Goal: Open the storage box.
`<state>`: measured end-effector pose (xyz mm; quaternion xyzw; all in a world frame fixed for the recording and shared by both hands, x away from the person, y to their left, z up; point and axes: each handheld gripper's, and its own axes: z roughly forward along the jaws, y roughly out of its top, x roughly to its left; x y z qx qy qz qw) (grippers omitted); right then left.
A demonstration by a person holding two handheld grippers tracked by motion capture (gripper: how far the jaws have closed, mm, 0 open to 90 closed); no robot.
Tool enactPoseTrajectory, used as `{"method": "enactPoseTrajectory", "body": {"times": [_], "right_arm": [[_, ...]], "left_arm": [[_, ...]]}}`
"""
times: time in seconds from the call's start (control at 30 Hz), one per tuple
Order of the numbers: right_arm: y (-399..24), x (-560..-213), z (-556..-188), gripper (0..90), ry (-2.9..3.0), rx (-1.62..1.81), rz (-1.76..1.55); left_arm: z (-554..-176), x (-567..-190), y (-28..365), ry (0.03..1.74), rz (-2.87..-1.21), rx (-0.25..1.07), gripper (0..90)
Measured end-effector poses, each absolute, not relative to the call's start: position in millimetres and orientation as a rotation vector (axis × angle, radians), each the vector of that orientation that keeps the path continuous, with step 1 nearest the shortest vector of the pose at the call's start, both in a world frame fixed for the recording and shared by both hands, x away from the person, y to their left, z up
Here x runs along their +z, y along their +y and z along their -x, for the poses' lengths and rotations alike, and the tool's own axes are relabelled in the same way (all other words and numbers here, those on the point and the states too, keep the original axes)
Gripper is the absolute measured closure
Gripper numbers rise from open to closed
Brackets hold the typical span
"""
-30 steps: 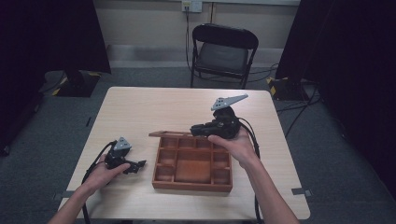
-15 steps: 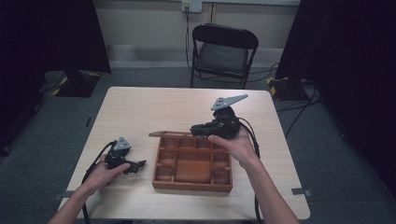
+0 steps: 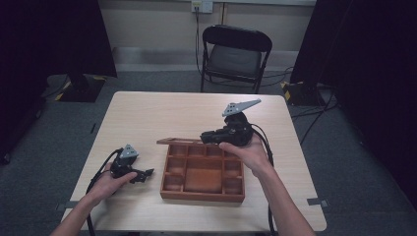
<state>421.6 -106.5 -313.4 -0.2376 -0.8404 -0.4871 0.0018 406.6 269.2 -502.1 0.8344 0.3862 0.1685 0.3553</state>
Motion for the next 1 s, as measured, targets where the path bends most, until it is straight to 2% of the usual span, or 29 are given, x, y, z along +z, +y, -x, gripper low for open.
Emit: {"method": "enactPoseTrajectory", "body": {"times": [1.0], "right_arm": [[-106.7,-313.5,-421.9,82.7,-2.635,-1.528,0.743]], "left_arm": [[-406.5,-502.1,269.1,0.999,-2.155,0.435,6.1]]}}
